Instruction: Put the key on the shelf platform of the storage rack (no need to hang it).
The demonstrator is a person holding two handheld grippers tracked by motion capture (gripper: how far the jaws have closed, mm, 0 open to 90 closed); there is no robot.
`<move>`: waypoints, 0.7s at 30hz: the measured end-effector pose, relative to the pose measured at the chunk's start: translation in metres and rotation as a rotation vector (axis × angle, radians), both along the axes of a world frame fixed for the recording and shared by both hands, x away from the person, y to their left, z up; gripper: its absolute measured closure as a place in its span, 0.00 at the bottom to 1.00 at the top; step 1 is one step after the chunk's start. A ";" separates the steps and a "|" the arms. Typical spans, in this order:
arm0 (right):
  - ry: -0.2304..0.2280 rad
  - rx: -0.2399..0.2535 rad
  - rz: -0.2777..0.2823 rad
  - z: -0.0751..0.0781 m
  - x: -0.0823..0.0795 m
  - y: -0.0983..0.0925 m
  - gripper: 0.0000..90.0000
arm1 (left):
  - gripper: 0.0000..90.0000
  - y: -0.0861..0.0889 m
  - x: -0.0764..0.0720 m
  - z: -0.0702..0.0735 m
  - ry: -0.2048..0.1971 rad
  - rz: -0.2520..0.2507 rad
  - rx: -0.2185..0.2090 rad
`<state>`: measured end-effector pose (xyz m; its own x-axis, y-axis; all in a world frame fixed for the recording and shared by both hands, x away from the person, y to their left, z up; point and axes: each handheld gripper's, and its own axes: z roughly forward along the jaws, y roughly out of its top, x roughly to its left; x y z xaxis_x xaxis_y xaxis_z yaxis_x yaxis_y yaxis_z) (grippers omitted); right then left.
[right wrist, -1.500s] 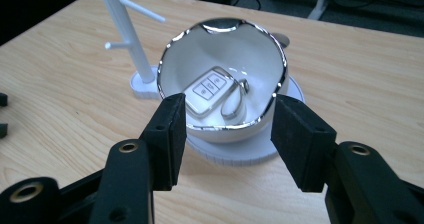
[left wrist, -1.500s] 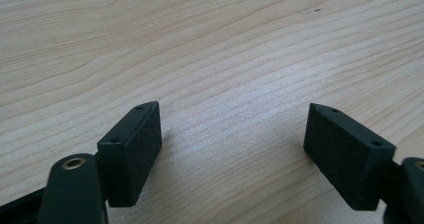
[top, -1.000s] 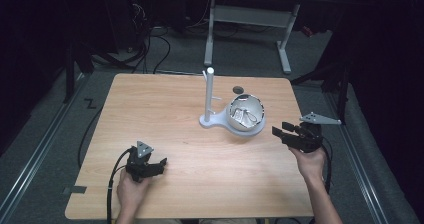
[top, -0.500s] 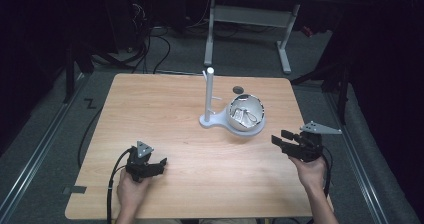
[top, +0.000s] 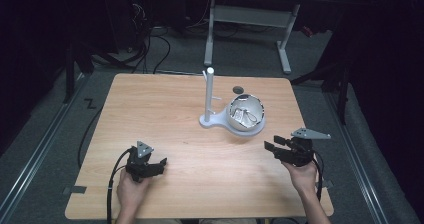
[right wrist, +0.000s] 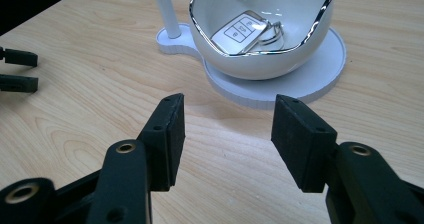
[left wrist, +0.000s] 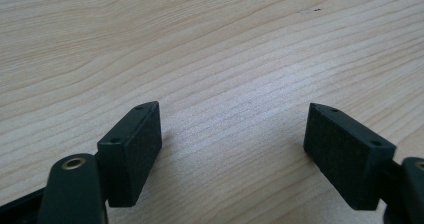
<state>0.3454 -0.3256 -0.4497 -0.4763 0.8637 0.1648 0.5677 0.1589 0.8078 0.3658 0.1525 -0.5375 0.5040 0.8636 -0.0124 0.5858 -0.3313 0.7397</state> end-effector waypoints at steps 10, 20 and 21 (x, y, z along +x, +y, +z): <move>0.011 0.015 0.004 -0.014 -0.001 0.006 0.53 | 0.26 0.000 0.000 0.000 0.000 0.000 0.000; 0.017 0.046 0.009 -0.026 0.001 0.016 0.54 | 0.26 0.000 0.000 0.000 0.000 0.000 0.000; 0.016 0.046 0.011 -0.027 0.002 0.017 0.54 | 0.26 0.000 0.000 0.000 0.000 0.000 0.000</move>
